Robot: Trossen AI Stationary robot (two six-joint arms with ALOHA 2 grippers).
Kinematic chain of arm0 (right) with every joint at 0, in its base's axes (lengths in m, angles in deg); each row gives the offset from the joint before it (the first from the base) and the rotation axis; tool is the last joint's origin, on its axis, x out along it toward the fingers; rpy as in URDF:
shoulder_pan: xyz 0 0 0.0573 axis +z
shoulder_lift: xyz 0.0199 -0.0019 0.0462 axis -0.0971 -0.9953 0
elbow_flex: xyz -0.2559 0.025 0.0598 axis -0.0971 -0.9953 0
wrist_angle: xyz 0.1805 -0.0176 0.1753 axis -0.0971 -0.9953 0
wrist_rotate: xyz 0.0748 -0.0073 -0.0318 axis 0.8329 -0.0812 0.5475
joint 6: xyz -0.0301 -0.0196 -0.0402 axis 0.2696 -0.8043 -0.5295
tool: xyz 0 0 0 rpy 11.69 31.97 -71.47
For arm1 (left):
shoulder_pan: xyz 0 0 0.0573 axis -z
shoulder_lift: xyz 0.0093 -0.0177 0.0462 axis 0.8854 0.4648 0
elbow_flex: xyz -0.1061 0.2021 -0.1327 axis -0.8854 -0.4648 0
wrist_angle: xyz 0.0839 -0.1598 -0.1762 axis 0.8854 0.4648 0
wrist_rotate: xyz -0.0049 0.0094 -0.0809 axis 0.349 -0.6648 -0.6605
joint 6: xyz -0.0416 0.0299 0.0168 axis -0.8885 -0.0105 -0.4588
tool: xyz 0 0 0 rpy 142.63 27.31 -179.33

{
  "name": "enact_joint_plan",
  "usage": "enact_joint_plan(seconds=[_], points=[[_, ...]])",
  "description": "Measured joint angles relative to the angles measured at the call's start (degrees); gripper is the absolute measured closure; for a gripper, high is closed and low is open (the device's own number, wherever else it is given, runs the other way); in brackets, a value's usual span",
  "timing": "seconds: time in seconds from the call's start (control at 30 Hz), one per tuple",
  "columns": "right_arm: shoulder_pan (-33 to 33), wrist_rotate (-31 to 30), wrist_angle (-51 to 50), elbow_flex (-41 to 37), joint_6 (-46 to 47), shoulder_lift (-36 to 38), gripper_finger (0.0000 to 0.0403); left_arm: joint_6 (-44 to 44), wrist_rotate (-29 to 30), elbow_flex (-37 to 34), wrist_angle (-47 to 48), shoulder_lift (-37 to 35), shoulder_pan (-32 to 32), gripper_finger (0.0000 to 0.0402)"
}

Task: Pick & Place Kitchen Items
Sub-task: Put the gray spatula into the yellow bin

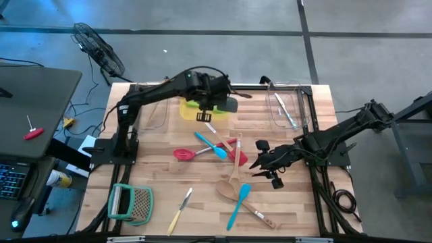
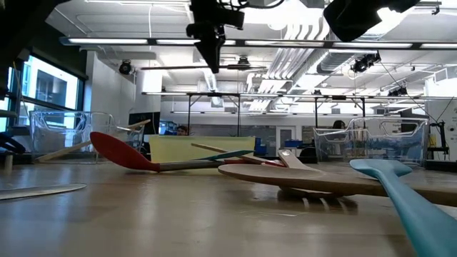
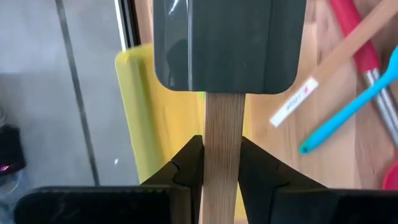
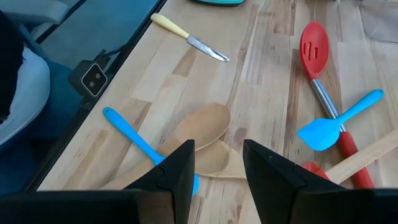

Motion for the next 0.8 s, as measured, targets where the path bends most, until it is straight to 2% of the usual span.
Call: enact_joint_plan(seconds=[0.17, 0.3, 0.6, 0.8], points=[[0.0, 0.0, -0.6, 0.0, 0.6, 0.0, 0.0275, 2.3, -4.8, 0.0, -3.7, 0.0, -2.7, 0.0333], [0.0, 0.0, -0.6, 0.0, 1.6, 0.0, 0.0275, 4.1, -11.3, 0.0, -7.2, 0.0, -4.9, 0.0333], [0.0, 0.0, -0.8, 0.0, 2.3, 0.0, 0.0275, 3.3, -21.2, 0.0, -12.9, 0.0, -10.1, 0.0333], [0.2, 0.2, -0.8, 0.0, 3.2, 0.0, 0.0275, 0.7, -24.4, -2.5, -18.4, 0.0, -12.9, 0.0333]])
